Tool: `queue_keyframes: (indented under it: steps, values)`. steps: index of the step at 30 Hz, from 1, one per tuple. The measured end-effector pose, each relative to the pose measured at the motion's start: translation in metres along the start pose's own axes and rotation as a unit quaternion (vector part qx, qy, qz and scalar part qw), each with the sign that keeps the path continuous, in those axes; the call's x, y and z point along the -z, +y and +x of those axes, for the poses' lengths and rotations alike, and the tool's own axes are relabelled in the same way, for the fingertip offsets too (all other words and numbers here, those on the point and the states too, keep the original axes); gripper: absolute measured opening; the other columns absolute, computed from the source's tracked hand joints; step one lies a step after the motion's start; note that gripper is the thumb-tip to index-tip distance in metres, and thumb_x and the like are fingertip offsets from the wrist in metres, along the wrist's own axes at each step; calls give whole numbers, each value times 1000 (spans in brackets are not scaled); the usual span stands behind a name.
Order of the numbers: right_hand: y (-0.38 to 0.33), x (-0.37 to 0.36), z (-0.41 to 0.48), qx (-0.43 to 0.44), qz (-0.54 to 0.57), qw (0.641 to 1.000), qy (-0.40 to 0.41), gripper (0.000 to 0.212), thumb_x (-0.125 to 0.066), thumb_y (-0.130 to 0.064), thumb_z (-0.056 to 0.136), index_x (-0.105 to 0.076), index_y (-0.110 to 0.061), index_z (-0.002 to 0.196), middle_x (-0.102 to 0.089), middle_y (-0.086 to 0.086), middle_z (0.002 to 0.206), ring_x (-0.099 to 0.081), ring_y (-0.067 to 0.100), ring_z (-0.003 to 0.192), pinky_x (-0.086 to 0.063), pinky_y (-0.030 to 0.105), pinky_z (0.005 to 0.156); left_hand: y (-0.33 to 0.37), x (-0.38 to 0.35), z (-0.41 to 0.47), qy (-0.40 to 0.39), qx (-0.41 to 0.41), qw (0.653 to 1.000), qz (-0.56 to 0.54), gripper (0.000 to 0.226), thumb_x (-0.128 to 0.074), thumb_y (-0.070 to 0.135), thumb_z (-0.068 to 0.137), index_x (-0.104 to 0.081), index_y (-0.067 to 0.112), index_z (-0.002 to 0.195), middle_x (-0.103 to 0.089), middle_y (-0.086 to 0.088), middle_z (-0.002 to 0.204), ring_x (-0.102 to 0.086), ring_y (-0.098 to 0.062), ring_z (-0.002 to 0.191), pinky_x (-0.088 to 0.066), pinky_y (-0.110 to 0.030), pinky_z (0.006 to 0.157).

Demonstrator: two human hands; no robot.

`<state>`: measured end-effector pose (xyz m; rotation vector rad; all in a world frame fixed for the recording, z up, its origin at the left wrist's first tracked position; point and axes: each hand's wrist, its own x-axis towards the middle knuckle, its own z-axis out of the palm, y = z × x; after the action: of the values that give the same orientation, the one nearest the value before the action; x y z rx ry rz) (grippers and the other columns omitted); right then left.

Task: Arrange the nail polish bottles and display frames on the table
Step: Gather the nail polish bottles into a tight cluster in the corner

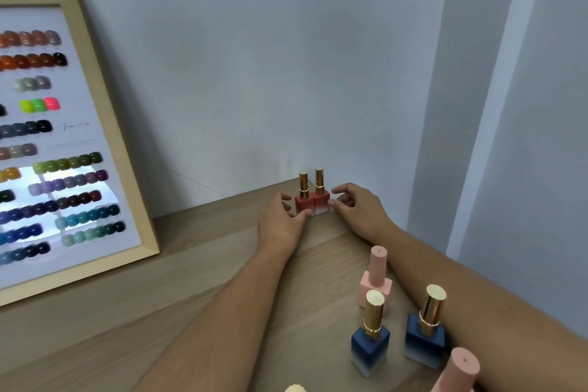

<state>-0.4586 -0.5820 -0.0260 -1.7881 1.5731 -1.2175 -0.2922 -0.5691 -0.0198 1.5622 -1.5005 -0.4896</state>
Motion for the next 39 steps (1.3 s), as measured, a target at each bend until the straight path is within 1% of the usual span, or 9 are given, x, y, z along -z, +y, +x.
queue_keyframes:
  steps: [3,8,10,17,22,25,29,34,39]
  values:
    - [0,10,-17,-3,8,1000,14,18,-64,-31,85,-62,-25,102,-65,-2,88,-59,7,81,-40,11,68,-3,13,-18,5,6,1000,-28,40,-74,33,75,-52,20,106,-55,4,91,-53,-2,74,-44,-22,68]
    - [-14,41,-56,-3,36,999,26,11,-61,-27,87,-63,-26,98,-67,2,90,-63,18,88,-54,35,82,-4,46,-57,-28,-12,998,-56,23,-71,29,79,-56,23,95,-58,7,89,-55,-2,76,-41,-13,61]
    - [-29,59,-72,4,51,998,23,10,-61,-25,87,-65,-23,96,-67,4,89,-64,20,87,-55,38,81,3,60,-72,-61,-30,996,-62,15,-69,28,81,-58,25,91,-60,7,88,-57,-5,79,-42,-14,62]
    - [-84,123,-127,42,23,997,-56,10,-63,-29,85,-69,-22,81,-70,-3,75,-65,8,72,-50,21,62,61,101,-118,-254,-163,951,-64,6,-68,36,80,-65,34,85,-66,9,81,-59,-3,74,-48,-15,66]
    - [-107,144,-162,50,-142,973,-173,14,-71,-40,76,-69,-30,85,-69,-11,76,-62,0,69,-47,13,62,97,108,-140,-353,-213,906,93,23,-68,51,73,-64,37,91,-63,16,85,-59,0,81,-43,-17,66]
    - [-110,141,-174,56,-197,960,-190,11,-73,-31,77,-68,-29,87,-67,-12,83,-62,2,76,-50,16,68,103,105,-149,-335,-221,908,122,11,-70,39,77,-62,34,80,-59,15,77,-55,-2,74,-38,-18,60]
    - [-111,135,-179,49,-200,963,-174,12,-73,-20,77,-72,-23,90,-67,-12,80,-64,4,78,-52,17,74,105,106,-154,-313,-235,912,119,16,-70,32,79,-58,34,70,-58,15,72,-54,0,68,-35,-14,56]
    - [-108,142,-174,38,-209,963,-167,11,-74,-21,77,-72,-22,88,-68,-13,78,-64,0,74,-49,10,68,98,113,-148,-304,-216,921,110,12,-71,25,79,-70,19,89,-69,2,86,-63,-10,81,-52,-24,75]
    - [-100,153,-157,30,-174,975,-135,11,-73,-19,77,-70,-27,82,-69,-14,76,-61,-8,66,-45,5,57,90,131,-120,-262,-210,938,86,9,-73,23,78,-72,21,86,-69,11,80,-63,-1,75,-50,-16,70]
